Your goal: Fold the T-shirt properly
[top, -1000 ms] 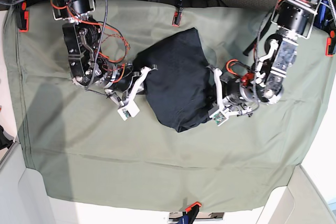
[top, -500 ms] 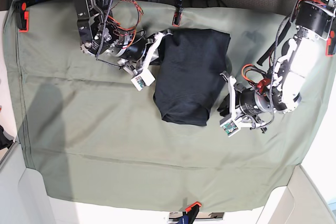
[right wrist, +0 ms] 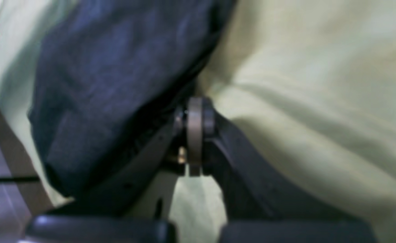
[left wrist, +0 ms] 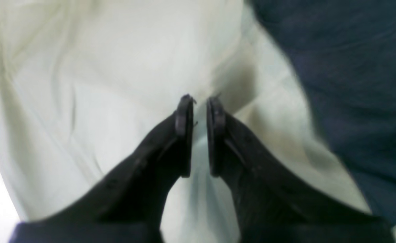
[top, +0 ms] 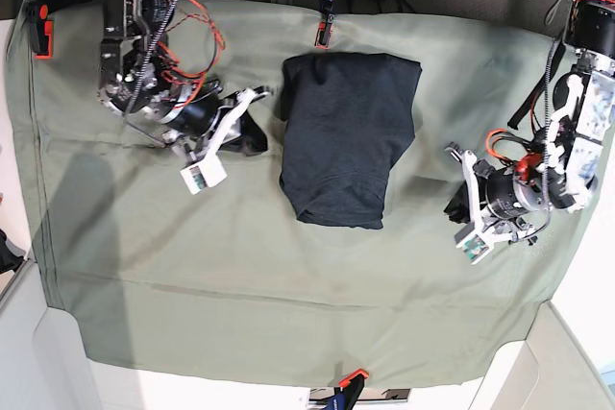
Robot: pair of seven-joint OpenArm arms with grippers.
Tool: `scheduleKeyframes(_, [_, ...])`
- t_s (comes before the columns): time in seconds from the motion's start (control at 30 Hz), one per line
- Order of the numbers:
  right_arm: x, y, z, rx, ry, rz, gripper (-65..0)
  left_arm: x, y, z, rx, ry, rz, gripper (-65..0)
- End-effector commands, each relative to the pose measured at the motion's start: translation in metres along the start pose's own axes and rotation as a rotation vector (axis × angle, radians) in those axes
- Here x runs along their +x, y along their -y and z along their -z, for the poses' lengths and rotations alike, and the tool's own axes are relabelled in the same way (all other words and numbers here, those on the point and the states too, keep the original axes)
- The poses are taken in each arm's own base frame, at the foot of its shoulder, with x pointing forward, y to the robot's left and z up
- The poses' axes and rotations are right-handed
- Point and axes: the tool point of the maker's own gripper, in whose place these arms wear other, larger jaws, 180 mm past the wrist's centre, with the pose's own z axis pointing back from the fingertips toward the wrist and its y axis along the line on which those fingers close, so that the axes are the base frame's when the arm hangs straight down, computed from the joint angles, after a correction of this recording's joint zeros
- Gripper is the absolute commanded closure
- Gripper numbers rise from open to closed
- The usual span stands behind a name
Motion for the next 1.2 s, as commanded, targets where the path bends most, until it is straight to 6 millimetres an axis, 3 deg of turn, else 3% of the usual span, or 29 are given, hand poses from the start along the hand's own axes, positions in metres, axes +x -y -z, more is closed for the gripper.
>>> scheduleKeyframes(0.0, [0.024,-0.006,-0.006,0.032,0.082,-0.008,0.0,0.019,-0.003,-0.013,-0.008,0.069,0.027,-8.8])
scheduleKeyframes(0.1, [0.035,-0.018,-0.008,0.084,0.128,0.013,0.0,0.023,0.019,-0.026,-0.089,0.117,0.035,-8.8])
scheduleKeyframes(0.27, [0.051,-0.052,0.005,0.167,0.150,-0.033,0.0,0.018,0.068,-0.032,-0.261,0.155,0.035,-8.8])
scheduleKeyframes(0.37, [0.061,-0.070,0.023,0.166,0.156,-0.136,0.0,0.011,0.085,-0.026,-0.303,0.158,-0.008,-8.8])
scheduleKeyframes(0.47, [0.059,-0.082,0.051,0.163,0.096,-0.231,0.0,0.001,0.097,-0.011,-0.329,0.165,-0.097,-8.8])
scheduleKeyframes(0.57, [0.045,-0.080,0.080,0.165,0.006,-0.282,0.0,-0.014,0.099,0.013,-0.310,0.150,-0.172,-8.8])
scheduleKeyframes(0.67, [0.017,-0.059,0.103,0.126,-0.116,-0.296,0.0,-0.031,0.101,0.028,-0.304,0.126,-0.233,-8.8])
scheduleKeyframes(0.83, [-0.005,-0.038,0.113,0.100,-0.182,-0.264,0.0,-0.036,0.100,0.032,-0.304,0.114,-0.255,-8.8])
scheduleKeyframes(0.97, [0.009,-0.044,0.110,0.115,-0.139,-0.266,0.0,-0.022,0.087,0.032,-0.291,0.125,-0.241,-8.8])
scheduleKeyframes(1.17, [0.067,-0.075,0.084,0.151,0.002,-0.341,0.0,0.008,0.071,0.015,-0.306,0.172,-0.248,-8.8])
